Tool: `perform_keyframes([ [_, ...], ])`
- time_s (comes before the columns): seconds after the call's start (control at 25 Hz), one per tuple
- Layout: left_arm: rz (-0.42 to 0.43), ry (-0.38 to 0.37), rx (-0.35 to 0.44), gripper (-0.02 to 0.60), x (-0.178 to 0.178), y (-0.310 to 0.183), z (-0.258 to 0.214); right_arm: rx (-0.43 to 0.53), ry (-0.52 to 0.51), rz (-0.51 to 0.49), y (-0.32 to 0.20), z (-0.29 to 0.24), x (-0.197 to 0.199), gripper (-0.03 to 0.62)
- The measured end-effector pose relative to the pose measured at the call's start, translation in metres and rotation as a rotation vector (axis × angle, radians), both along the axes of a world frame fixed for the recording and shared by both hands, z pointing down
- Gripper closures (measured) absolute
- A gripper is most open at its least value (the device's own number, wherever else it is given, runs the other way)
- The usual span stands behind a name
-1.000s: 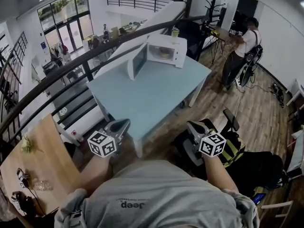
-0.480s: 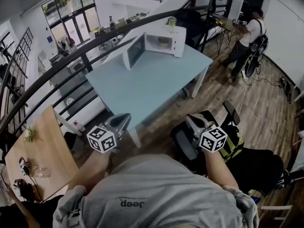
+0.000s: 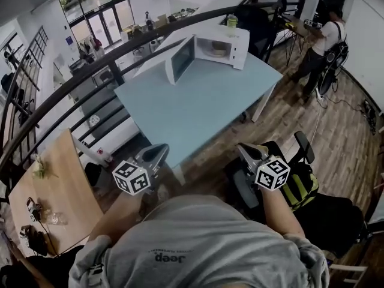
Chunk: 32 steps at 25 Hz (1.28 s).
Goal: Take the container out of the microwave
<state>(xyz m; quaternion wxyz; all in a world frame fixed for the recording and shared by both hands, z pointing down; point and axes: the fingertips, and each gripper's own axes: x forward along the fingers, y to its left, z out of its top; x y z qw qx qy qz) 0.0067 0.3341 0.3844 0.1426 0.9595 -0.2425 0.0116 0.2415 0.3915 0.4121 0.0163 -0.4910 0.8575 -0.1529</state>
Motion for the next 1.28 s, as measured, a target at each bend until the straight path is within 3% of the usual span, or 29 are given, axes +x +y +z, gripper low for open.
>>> perform_keyframes([
  [0.2, 0.083, 0.025, 0.005, 0.555, -0.026, -0.092, 0.013, -0.003, 0.023, 0.030, -0.085, 0.008, -0.039, 0.591],
  [0.4, 0.163, -0.002, 0.017, 0.555, -0.065, -0.200, 0.011, -0.042, 0.033, 0.094, -0.182, 0.012, -0.086, 0.591],
  [0.68, 0.283, -0.011, 0.022, 0.555, -0.084, -0.318, 0.008, -0.065, 0.055, 0.181, -0.293, -0.001, -0.118, 0.591],
  [0.96, 0.359, 0.046, 0.025, 0.555, -0.065, -0.384, -0.004, -0.102, 0.088, 0.260, -0.340, -0.002, -0.109, 0.591],
  [1.28, 0.379, 0.072, 0.042, 0.555, -0.003, -0.412, -0.013, -0.100, 0.078, 0.266, -0.370, 0.009, -0.057, 0.590],
])
